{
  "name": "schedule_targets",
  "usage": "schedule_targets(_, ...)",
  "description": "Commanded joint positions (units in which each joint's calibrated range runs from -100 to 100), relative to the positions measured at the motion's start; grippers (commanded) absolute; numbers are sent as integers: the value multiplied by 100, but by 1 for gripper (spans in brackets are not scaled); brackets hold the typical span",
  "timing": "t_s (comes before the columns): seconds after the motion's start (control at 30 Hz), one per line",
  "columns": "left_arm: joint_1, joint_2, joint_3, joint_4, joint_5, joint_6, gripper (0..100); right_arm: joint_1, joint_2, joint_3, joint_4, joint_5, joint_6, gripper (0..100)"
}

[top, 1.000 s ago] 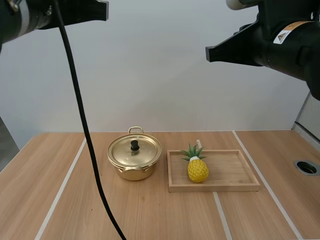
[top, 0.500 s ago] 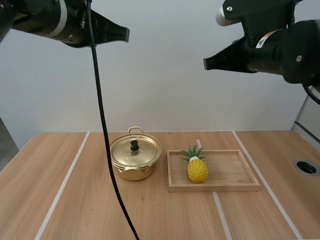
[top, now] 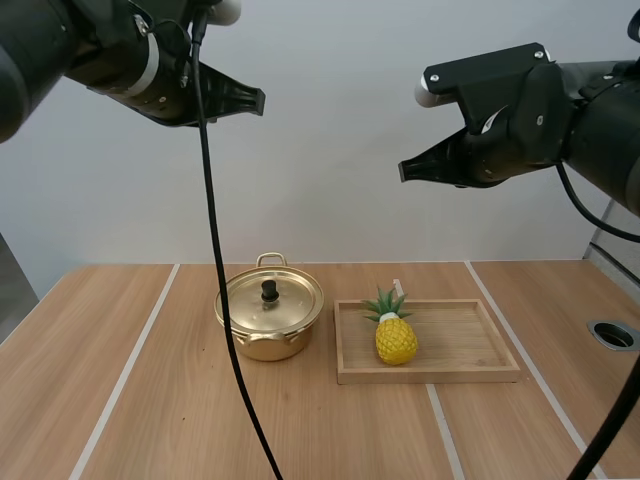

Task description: Open the pot, put the pineapple inside, and close it

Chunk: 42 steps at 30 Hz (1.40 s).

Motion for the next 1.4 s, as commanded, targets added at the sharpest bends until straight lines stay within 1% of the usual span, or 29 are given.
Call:
schedule_targets(0.0, -10, 158, -37, -98, 357, -18, 0, -27, -16, -45, 0, 112, 16, 0)
schedule_targets(0.13, -10, 269, -37, -98, 681, 15, 0, -27, -16, -45, 0, 233, -18, 0)
schedule_targets(0.23, -10, 269, -37, -98, 699, 79, 0, -27, -16, -45, 0, 318, -17, 0)
schedule_targets(0.27, -10, 269, -37, -98, 699, 79, 2, -27, -16, -45, 0, 318, -17, 0)
schedule_targets(0.3, -10, 269, -37, -98, 699, 79, 7, -27, -16, -45, 0, 318, -17, 0)
schedule_targets(0.37, -10, 269, -37, -133, 716, 143, 27, -27, -16, -45, 0, 318, -17, 0)
schedule_targets(0.43, -10, 269, -37, -193, 716, 343, 64, -27, -16, -45, 0, 337, -17, 0)
schedule_targets(0.47, -10, 269, -37, -252, 716, 402, 91, -27, -30, -45, 0, 337, -20, 0)
schedule_targets(0.5, -10, 269, -37, -278, 699, 402, 100, -27, -41, -45, 0, 355, -29, 0)
schedule_targets(0.93, -10, 269, -37, -363, 646, 430, 100, -20, -41, -45, 0, 535, -61, 0)
schedule_targets(1.07, -10, 285, -37, -552, 625, 547, 100, -20, -41, -45, 0, 671, -61, 0)
schedule_targets(1.37, -10, 991, -37, -741, 1374, 654, 100, -20, -41, -45, 0, 910, -61, 0)
